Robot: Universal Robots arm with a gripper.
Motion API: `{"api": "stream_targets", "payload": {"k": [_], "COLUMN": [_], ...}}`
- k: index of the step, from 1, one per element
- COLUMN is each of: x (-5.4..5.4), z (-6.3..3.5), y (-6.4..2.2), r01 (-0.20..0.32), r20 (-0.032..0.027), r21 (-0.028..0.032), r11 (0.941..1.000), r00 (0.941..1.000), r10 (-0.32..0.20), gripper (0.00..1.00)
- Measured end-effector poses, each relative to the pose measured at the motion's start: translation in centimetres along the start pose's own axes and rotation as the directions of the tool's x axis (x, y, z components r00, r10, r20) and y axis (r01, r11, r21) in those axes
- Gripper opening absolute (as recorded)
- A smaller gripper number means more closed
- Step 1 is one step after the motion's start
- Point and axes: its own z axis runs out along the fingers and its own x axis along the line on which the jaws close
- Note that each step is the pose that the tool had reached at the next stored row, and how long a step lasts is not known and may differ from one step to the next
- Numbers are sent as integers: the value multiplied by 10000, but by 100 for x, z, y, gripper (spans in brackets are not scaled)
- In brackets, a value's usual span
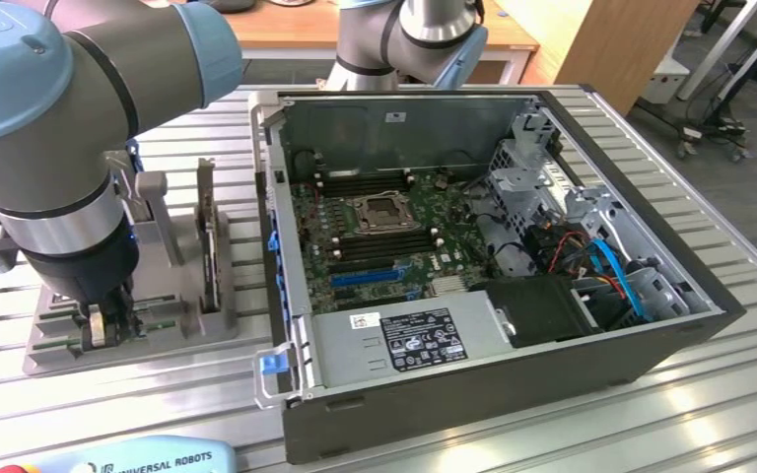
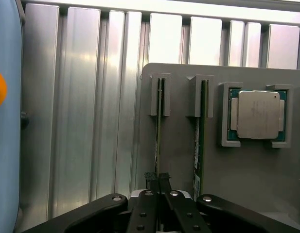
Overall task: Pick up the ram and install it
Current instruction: 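Pick up the ram and move it above insertion slot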
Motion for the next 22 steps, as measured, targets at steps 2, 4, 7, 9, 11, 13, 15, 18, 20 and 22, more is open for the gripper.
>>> {"api": "stream_targets", "payload": {"k": [2, 4, 7, 9, 11, 13, 15, 18, 20, 22], "x": [0, 0, 0, 0, 0, 0, 0, 0, 0, 0], "z": [0, 0, -2, -2, -3, -3, -3, -3, -3, -3], "y": [0, 0, 0, 0, 0, 0, 0, 0, 0, 0], "r01": [0, 0, 0, -7, -27, -68, -112, -193, -211, -212], "r20": [0, 0, 1, 1, 1, 3, 5, 8, 9, 9], "r21": [0, 0, 1, 1, 1, 1, 2, 3, 4, 4], "r11": [10000, 10000, 10000, 10000, 10000, 10000, 9999, 9998, 9998, 9998], "r00": [10000, 10000, 10000, 10000, 10000, 10000, 9999, 9998, 9998, 9998], "r10": [0, 0, 0, 7, 27, 68, 112, 193, 211, 212], "gripper": [12, 12, 12, 12, 12, 12, 12, 12, 12, 12]}}
